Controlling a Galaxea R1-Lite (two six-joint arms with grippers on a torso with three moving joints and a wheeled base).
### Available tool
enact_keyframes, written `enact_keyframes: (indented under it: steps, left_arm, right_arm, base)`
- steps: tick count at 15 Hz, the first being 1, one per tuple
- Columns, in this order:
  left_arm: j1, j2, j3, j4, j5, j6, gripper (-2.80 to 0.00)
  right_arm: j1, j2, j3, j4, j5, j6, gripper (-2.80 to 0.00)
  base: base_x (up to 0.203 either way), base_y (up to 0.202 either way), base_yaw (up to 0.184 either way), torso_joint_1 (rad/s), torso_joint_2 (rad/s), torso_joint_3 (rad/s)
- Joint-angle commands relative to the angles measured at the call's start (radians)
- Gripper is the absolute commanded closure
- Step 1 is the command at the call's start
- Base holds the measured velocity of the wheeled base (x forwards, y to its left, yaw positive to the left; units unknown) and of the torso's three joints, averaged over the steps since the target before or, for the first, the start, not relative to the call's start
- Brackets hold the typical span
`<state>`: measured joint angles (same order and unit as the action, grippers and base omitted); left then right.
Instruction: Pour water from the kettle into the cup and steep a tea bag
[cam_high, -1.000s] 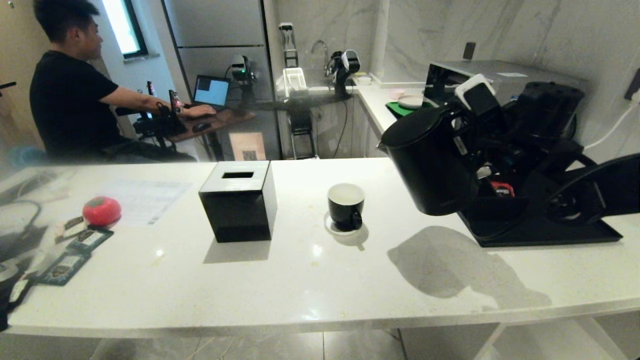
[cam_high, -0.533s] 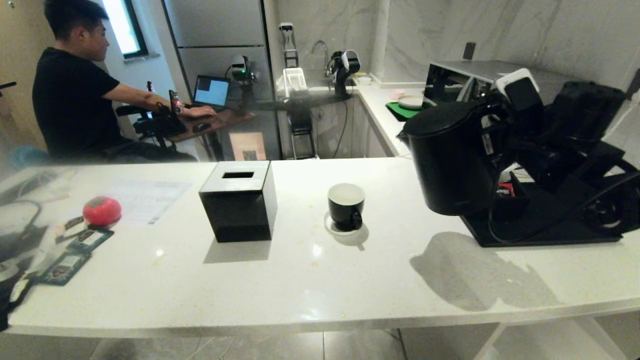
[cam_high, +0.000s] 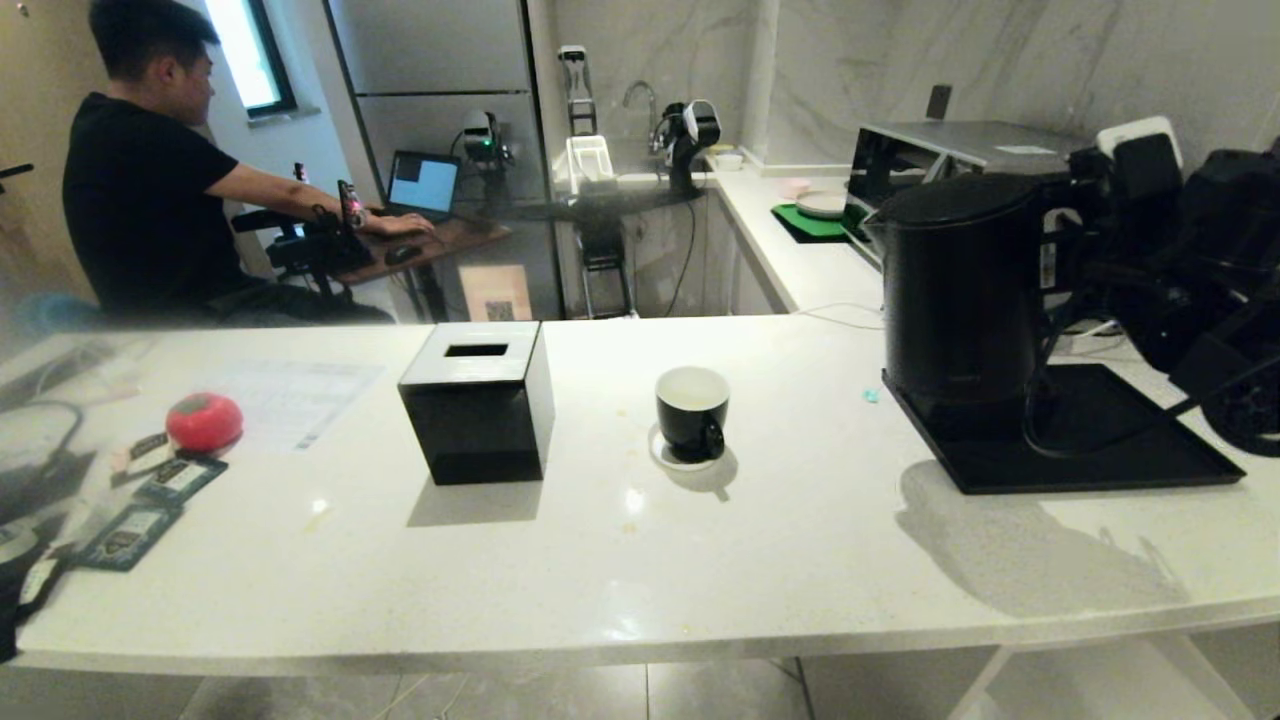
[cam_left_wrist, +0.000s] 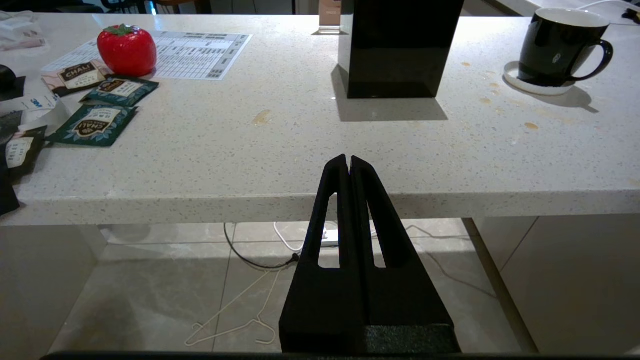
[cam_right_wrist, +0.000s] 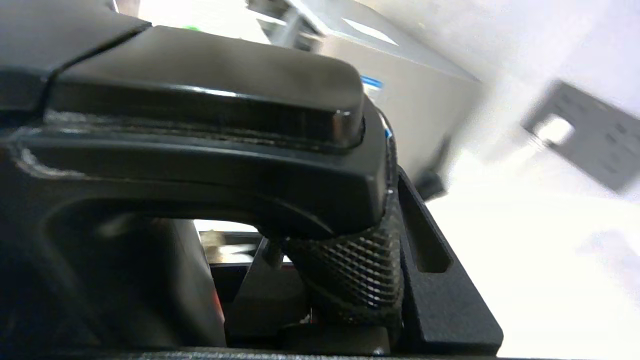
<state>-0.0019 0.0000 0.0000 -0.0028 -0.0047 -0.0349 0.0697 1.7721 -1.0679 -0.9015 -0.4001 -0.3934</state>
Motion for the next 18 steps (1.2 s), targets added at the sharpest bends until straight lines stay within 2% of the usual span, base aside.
enact_keyframes:
  steps: [1,11,18]
  left_arm:
    - [-0.001,0.0,0.0,0.0,0.0,0.0,0.0]
    - [0.0,0.0,0.0,0.0,0.0,0.0,0.0]
    - [0.0,0.0,0.0,0.0,0.0,0.0,0.0]
  right_arm:
    - [-0.054,0.001,0.003,-0.006,-0.002,0.022,0.0]
    - [-0.326,0.046,0.006,0.009,0.01,0.119,0.0]
    - [-0.444,0.106,0.008,-0.004,0.009,0.193,0.0]
  base:
    - [0.0,0.0,0.0,0.0,0.0,0.0]
    - [0.0,0.0,0.0,0.0,0.0,0.0]
    - [0.0,0.0,0.0,0.0,0.0,0.0]
